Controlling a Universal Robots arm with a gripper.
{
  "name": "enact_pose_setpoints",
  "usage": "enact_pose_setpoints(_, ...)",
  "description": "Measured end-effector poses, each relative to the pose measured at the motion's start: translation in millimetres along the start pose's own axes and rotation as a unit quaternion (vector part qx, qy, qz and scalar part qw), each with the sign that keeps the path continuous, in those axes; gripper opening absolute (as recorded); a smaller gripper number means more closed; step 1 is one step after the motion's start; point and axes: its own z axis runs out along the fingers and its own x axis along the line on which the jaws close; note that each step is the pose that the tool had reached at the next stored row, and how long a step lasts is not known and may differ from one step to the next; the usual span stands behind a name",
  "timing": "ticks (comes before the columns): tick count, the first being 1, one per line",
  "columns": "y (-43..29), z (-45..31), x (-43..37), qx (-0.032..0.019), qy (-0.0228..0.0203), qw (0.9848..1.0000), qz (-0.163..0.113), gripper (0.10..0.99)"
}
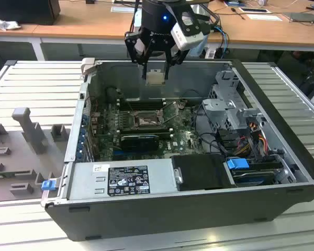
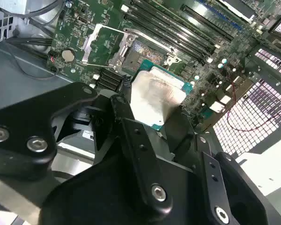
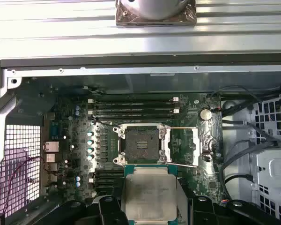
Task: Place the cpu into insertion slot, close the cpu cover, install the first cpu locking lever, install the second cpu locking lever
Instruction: 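Place the cpu into insertion slot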
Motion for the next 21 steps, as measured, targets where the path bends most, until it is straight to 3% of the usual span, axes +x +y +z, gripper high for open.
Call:
enact_pose_setpoints(5, 0.0, 0.0, 0.0, -0.0005, -0.0023, 0.9997, 0.026, 0.525)
enact_pose_setpoints(21, 0.0, 0.1, 0.0, -0.0012, -0.0056, 0.9980, 0.063, 0.525)
